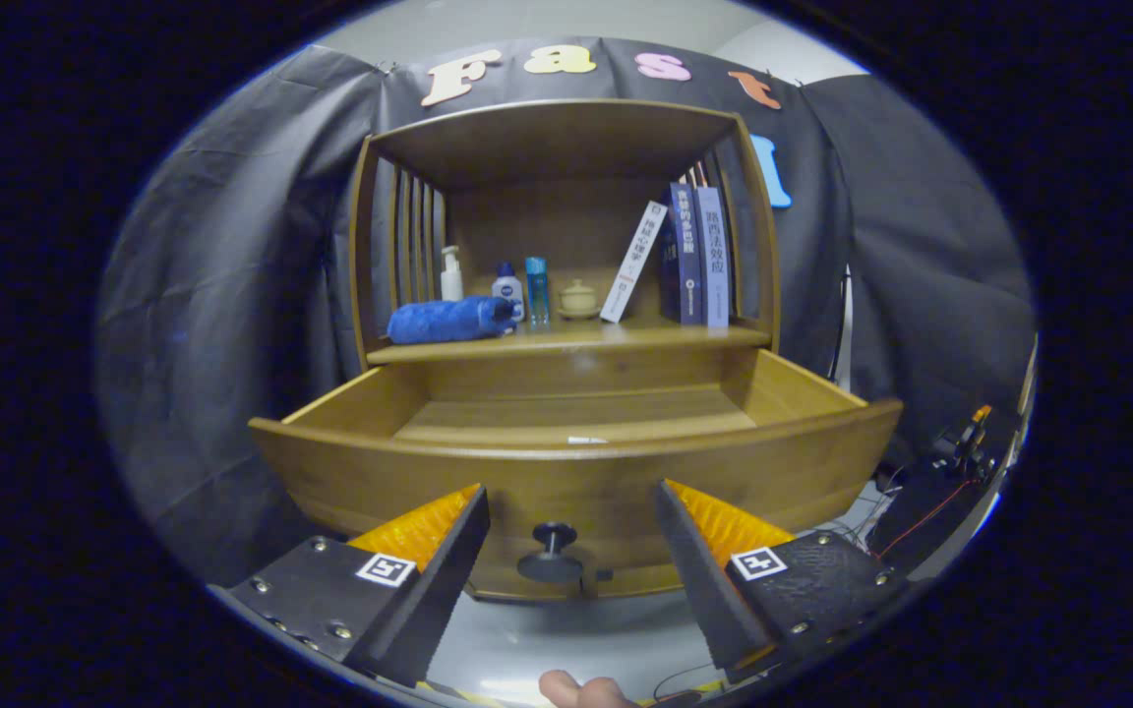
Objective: Pull open the drawer, take out the items inside it, and place them on the countertop above the cabinet.
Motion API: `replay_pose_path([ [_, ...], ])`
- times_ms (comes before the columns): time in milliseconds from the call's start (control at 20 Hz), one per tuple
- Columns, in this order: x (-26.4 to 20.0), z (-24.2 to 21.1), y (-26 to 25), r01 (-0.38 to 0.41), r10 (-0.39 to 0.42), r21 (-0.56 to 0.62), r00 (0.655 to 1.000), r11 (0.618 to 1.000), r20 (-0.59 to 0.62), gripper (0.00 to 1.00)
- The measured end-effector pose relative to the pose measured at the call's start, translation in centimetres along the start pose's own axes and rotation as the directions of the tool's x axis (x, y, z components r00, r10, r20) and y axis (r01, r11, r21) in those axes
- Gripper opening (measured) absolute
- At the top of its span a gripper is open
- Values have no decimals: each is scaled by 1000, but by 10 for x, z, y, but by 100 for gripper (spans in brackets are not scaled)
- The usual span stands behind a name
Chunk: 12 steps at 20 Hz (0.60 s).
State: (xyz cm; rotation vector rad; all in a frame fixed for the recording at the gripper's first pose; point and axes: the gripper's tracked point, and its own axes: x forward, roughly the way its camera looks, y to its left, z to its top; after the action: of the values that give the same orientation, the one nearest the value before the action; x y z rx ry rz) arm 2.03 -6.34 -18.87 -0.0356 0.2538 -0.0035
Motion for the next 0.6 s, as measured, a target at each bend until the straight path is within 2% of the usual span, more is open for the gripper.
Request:
replay_pose_path([
  [150, 8, 31, -5, 22, -21, -43, 999, 999, 30, 100],
  [300, 27, 57, -1, 27, -26, -36, 999, 999, 35, 100],
  [450, 63, 64, -10, 78, -80, -33, 996, 996, -40, 100],
  [600, 105, 53, -21, 147, -142, 11, 972, 989, -185, 100],
])
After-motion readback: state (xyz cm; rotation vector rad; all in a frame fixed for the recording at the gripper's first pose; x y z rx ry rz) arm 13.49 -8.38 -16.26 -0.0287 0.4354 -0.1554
